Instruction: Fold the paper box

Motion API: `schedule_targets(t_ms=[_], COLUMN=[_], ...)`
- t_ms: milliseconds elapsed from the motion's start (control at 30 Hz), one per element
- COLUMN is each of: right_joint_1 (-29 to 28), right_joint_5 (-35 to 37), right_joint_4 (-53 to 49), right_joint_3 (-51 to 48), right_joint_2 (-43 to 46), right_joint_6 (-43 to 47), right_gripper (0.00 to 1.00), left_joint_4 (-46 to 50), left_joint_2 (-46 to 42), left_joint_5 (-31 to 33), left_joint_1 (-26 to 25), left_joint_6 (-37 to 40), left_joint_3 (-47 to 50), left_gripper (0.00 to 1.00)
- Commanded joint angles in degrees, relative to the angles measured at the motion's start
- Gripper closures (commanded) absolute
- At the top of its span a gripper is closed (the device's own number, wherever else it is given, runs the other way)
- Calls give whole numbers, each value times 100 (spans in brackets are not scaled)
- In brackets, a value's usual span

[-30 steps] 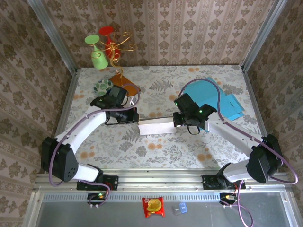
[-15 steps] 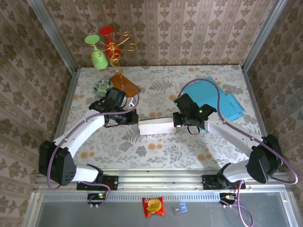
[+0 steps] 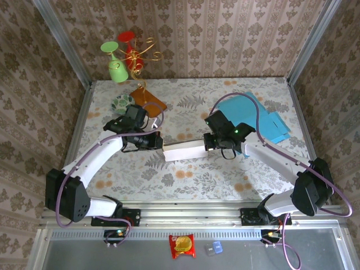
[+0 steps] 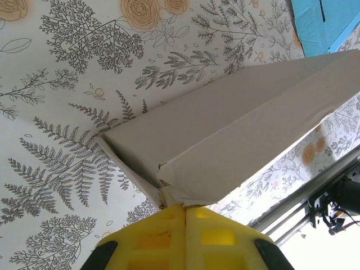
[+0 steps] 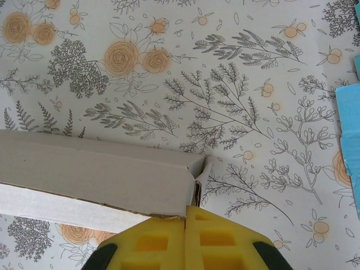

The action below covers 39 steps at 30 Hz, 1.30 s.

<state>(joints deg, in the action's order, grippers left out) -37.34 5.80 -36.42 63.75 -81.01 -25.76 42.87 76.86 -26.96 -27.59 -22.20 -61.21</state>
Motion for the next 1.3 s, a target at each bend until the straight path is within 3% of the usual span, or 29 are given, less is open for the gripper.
schedule_targets(t_ms=[0,467,1033,1267], right_joint_1=[-114,-456,-443,-345], right_joint_5=[-41,472,165,-245], right_joint_4=[-203,-71,-211,-366], right_joint_3=[173,71,147,274], right_joint_2=[-114,-148,-120,56], right_joint_6=[-45,-432,-904,-1631], right_gripper=[100,100,100,77], left_joint_4=[367,-281,-512,-530], left_joint_2=[-27,-373,-531,-541], left_joint_5=[311,884,1250,1306], left_joint_1=[-8,-197,-443,-508], left_joint_6=[307,485,550,464], left_joint_3=[-47,750,1146,1180], left_gripper=[100,100,100,100])
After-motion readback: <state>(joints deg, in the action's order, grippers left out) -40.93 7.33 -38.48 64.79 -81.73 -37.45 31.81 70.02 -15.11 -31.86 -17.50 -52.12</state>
